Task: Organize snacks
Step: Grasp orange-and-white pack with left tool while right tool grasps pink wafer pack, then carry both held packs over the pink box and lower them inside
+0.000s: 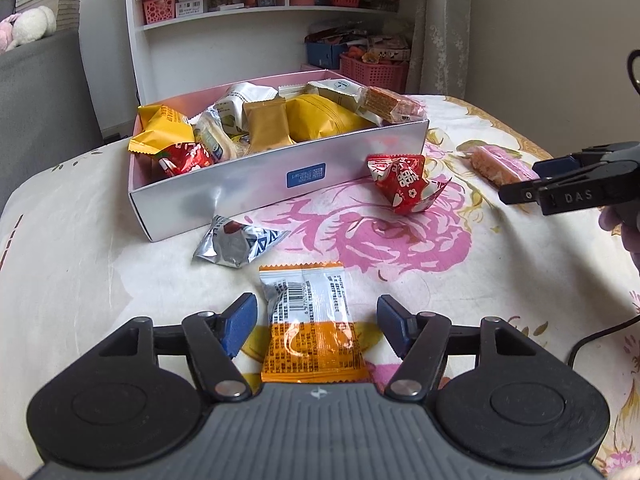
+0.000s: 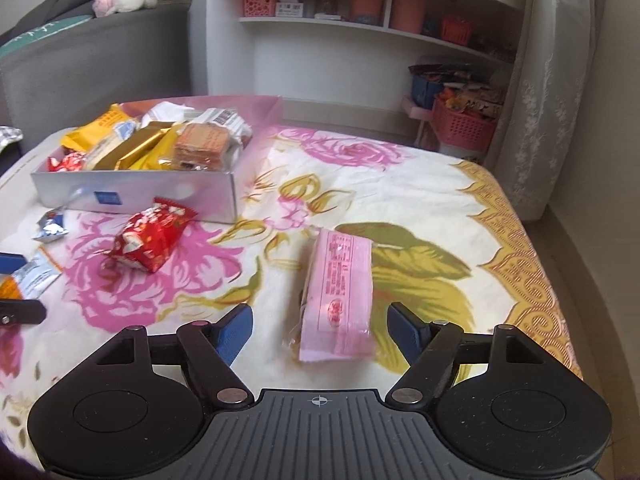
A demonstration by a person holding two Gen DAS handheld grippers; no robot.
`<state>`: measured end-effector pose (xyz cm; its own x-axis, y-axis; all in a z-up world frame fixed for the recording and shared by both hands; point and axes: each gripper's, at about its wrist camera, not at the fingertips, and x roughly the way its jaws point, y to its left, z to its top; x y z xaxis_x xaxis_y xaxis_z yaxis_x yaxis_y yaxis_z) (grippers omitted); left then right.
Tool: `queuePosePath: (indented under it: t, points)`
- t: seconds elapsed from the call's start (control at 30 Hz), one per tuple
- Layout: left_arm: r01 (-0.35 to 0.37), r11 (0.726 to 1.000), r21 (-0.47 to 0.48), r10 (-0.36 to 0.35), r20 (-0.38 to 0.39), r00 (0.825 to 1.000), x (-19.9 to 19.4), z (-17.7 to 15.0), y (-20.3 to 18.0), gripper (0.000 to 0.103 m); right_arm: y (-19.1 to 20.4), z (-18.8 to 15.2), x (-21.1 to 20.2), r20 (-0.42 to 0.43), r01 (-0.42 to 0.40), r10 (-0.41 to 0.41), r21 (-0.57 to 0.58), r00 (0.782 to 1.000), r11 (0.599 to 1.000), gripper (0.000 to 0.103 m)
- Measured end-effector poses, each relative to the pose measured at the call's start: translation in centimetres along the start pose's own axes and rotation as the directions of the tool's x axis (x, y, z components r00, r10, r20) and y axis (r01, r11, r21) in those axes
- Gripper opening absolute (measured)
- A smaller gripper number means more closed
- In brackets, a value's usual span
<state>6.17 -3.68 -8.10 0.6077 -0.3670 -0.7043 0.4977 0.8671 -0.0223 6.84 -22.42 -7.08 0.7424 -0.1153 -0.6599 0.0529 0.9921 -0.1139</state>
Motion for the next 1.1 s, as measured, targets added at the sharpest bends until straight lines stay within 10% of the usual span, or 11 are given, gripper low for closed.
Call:
queuePosePath:
  t: [0.43,0.63,1.1]
  points:
    - [-0.012,0.999,-0.041,0.012,0.007,1.000,-0.2,0.3,0.8,0.038,-1.3,0.9,1.7,0.027,0.022,-0.025,0.096,0.999,0.995,0.071]
    - [0.003,0.998,-0.062,-0.003,0.000,1.000,-0.4,0.6,0.9,0.036,-1.0,0.8,2.0,-0.007,0.004,-0.003,0.085,1.000,0.996,0.033]
    - [0.055,0.987,-0.148,-0.048,0.050,0.998,-2.5,2.3,1.6,0.036,-0.9,2.2,-0.5,0.009,-0.116,0.117,0.228,0.993,0.967,0.031]
